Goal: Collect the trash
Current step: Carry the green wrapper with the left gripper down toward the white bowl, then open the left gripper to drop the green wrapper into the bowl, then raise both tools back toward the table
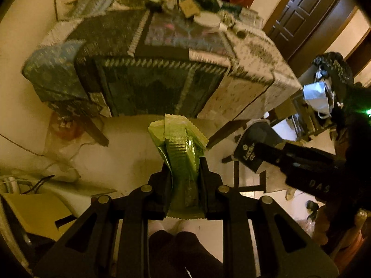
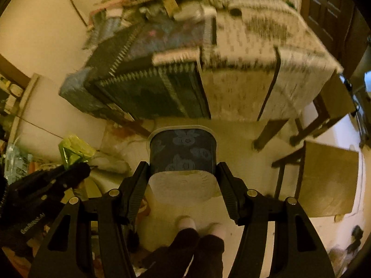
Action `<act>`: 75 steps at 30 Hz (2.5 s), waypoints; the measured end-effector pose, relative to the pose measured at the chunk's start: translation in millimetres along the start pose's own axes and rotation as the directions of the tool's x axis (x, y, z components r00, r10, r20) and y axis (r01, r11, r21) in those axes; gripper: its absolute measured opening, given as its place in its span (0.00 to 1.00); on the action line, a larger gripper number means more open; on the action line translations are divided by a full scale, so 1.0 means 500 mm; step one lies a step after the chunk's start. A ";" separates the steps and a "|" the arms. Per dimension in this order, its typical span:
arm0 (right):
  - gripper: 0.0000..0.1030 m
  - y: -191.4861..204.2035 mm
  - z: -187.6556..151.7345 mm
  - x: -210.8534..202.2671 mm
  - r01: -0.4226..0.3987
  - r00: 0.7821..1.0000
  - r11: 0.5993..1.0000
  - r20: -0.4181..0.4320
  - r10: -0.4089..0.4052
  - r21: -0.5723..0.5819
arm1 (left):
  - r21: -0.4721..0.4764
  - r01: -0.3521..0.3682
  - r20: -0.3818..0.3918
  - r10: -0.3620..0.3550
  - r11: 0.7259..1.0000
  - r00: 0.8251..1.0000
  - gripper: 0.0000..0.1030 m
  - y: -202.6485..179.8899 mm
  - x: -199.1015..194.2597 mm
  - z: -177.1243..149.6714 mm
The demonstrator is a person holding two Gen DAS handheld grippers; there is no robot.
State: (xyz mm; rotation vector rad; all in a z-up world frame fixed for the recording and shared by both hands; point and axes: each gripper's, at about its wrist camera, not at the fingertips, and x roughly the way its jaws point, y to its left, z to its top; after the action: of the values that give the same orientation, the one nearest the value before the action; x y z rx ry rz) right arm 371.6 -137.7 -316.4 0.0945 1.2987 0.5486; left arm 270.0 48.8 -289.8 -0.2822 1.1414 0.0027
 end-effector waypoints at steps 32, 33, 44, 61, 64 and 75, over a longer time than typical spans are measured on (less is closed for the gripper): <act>0.55 -0.184 -0.164 0.562 0.059 0.980 0.991 -0.197 -0.034 0.120 | -0.069 0.037 -0.271 -0.054 0.997 0.961 0.21 0.173 0.631 -0.175; 0.55 -0.193 -0.168 0.559 0.063 0.980 0.990 -0.194 -0.038 0.128 | -0.065 0.045 -0.284 -0.062 0.997 0.957 0.21 0.166 0.648 -0.176; 0.55 -0.271 -0.182 0.571 0.132 0.980 0.977 -0.168 -0.103 0.169 | -0.088 0.092 -0.408 -0.120 0.992 0.905 0.25 0.100 0.856 -0.216; 0.55 -0.315 -0.184 0.592 0.114 0.981 0.971 -0.177 -0.076 0.212 | -0.135 0.123 -0.461 -0.172 0.983 0.871 0.57 0.091 0.905 -0.220; 0.55 -0.302 -0.178 0.574 0.112 0.982 0.974 -0.174 -0.077 0.198 | -0.117 0.091 -0.460 -0.135 0.989 0.878 0.57 0.086 0.888 -0.216; 0.55 -0.236 -0.139 0.439 0.097 0.986 0.981 -0.151 -0.071 0.170 | -0.067 0.030 -0.372 -0.052 0.997 0.927 0.57 0.066 0.675 -0.157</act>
State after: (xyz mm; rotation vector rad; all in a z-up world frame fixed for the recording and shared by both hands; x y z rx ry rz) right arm 381.5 -161.1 -573.6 0.1487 1.4848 0.3718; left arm 337.0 15.4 -629.8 -0.3705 1.5175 -0.0562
